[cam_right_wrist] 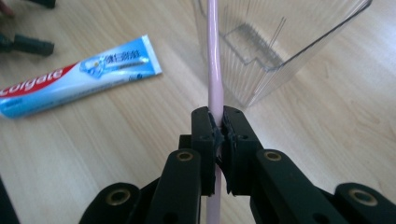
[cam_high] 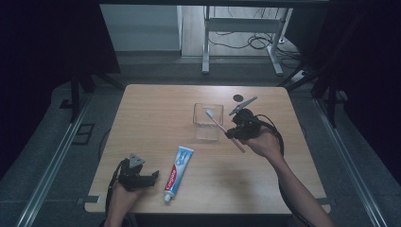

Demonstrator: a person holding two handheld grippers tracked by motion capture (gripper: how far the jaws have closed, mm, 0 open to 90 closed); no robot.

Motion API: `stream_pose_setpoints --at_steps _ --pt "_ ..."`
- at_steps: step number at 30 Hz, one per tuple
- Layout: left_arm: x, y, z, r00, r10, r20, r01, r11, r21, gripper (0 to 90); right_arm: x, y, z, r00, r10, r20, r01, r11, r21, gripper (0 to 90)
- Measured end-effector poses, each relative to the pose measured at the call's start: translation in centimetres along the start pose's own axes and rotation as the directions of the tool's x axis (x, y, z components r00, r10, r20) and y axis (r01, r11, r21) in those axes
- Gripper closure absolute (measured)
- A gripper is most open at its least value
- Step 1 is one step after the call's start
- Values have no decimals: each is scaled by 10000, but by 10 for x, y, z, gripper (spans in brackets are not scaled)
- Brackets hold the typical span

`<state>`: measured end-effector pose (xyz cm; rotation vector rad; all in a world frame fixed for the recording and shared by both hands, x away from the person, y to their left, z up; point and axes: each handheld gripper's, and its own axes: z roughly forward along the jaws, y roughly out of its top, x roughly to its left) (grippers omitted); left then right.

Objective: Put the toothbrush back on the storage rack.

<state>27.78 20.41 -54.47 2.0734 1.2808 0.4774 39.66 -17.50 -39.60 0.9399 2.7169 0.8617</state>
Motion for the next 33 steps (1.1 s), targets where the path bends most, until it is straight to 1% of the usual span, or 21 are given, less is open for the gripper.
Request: stream_pose_setpoints --at_steps 2,8,11,14,19,23,27,33 --pt "0 0 0 10000 0 1 0 10000 2 131 -2 3 0 9999 93 82 -92 9997 -236 835" --pt "0 0 0 10000 2 1 -2 10000 4 131 -4 10 0 9999 121 116 -114 9984 -545 835" --pt "0 0 0 10000 -1 1 1 10000 -2 131 -7 15 -1 9997 117 202 -99 9964 -846 835" --pt "0 0 0 10000 -1 1 1 10000 -1 131 -8 18 -2 9996 139 246 -115 9954 -953 835" --pt "0 0 0 10000 -4 -2 4 10000 -2 131 -12 25 -3 9996 130 239 -98 9913 -1310 835" --pt "0 0 0 10000 -2 -2 2 10000 -2 131 -14 28 -3 9994 165 316 -117 9893 -1452 835" --pt "0 0 0 10000 1 -4 -1 10000 0 131 -17 33 -1 9994 253 236 -213 9871 -1590 835" --pt "0 0 0 10000 4 -4 -4 10000 4 131 -19 41 2 9992 321 252 -269 9821 -1863 835"
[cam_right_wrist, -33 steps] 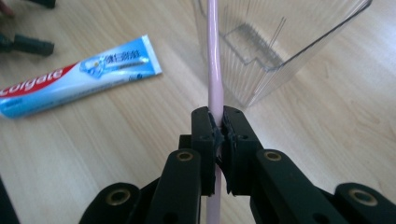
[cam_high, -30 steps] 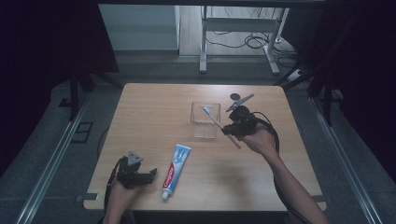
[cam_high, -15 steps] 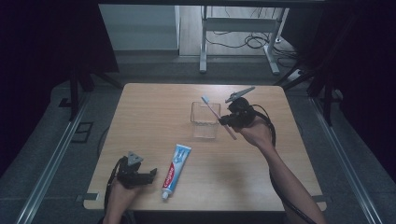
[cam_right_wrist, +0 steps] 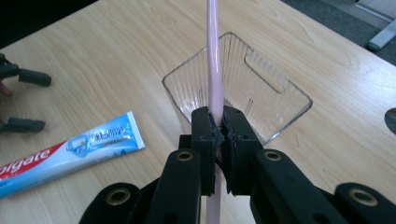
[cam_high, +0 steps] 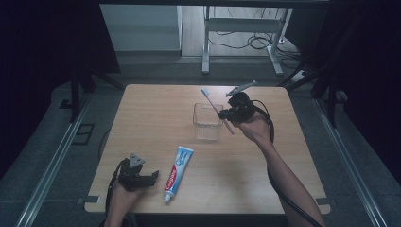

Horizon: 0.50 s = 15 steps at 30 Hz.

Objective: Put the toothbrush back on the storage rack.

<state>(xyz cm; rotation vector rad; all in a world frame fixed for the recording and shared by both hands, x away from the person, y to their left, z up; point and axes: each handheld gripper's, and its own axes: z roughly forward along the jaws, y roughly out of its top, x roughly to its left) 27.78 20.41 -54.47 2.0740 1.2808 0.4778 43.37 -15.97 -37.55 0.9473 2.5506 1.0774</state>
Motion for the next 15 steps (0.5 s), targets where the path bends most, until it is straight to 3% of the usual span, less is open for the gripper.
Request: stream_pose_setpoints --at_steps 15 --pt "0 0 0 10000 6 -4 -6 10000 -1 132 -8 14 13 9996 278 68 -274 9986 -455 835"
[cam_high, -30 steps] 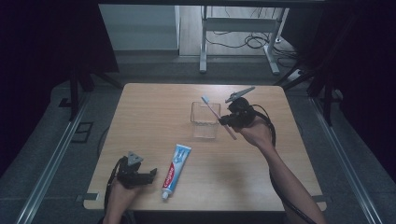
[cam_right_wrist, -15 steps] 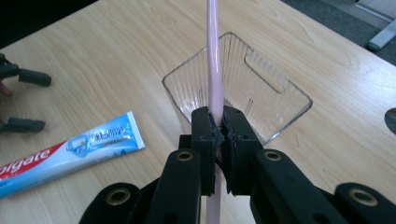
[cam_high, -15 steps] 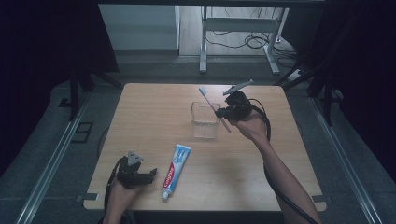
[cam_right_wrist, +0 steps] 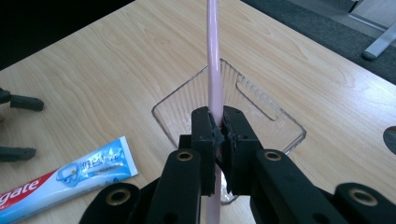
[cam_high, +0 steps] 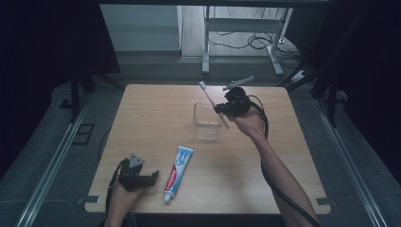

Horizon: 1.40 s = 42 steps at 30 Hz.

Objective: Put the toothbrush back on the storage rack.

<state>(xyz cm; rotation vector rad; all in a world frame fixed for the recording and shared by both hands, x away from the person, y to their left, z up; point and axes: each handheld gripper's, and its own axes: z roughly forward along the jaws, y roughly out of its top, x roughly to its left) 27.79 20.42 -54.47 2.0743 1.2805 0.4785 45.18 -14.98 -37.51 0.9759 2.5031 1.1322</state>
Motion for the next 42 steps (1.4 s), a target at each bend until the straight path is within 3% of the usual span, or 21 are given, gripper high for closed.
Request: stream_pose_setpoints --at_steps 20,29,42 --pt "0 0 0 10000 -13 5 13 10000 -7 131 -9 11 20 9992 291 269 -271 9971 -707 835" --pt "0 0 0 10000 -10 7 10 10000 -3 131 -11 10 35 9991 202 360 -169 9958 -901 835" --pt "0 0 0 10000 -20 24 20 10000 -5 131 -14 0 55 9989 108 465 -73 9972 -746 835"
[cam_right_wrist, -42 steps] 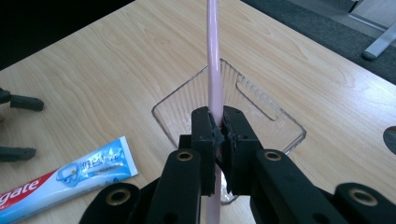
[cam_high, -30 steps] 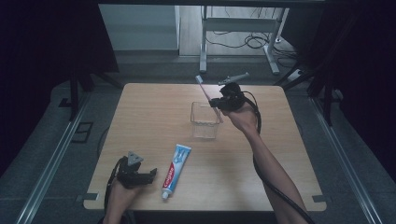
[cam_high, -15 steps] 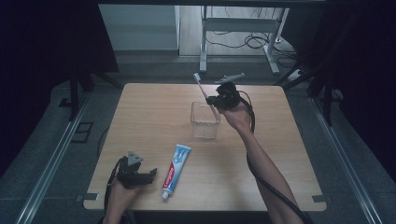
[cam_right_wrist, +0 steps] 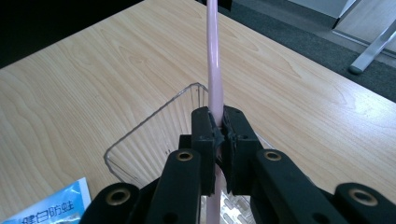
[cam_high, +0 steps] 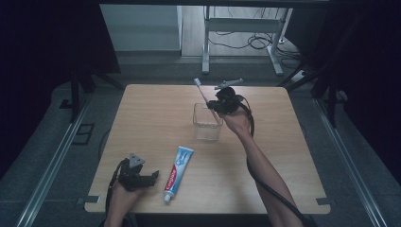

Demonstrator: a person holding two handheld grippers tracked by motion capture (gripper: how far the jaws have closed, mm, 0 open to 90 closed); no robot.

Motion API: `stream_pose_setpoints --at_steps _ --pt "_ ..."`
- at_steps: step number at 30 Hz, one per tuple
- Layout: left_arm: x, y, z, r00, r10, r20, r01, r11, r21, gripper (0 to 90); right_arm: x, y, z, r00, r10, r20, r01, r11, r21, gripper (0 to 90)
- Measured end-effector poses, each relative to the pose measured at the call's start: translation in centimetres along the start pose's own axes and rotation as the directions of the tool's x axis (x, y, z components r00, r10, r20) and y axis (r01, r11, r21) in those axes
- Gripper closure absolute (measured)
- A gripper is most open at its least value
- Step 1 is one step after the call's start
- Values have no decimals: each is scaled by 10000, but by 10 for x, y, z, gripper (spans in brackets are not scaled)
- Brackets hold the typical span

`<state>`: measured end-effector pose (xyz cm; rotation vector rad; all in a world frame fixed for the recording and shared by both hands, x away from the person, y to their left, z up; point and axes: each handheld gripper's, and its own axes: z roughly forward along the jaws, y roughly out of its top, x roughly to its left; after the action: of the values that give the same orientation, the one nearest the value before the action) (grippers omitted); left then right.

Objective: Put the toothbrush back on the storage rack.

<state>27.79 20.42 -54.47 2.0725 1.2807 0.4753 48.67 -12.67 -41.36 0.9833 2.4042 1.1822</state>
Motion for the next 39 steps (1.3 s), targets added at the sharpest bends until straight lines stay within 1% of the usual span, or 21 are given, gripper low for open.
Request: stream_pose_setpoints --at_steps 9,16,25,36,39 --pt "0 0 0 10000 5 -7 -5 10000 5 131 0 -10 11 9998 -188 -88 189 9998 118 835" --pt "0 0 0 10000 5 -7 -5 10000 3 131 2 -17 18 9995 -330 26 329 9992 214 834" --pt "0 0 0 10000 10 -5 -10 10000 3 131 4 -22 26 9991 -414 66 411 9982 432 832" --pt "0 0 0 10000 13 -4 -13 10000 7 130 6 -27 34 9974 -686 211 667 9946 792 828" --pt "0 0 0 10000 13 -3 -13 10000 6 131 6 -29 36 9977 -641 219 621 9946 835 828"
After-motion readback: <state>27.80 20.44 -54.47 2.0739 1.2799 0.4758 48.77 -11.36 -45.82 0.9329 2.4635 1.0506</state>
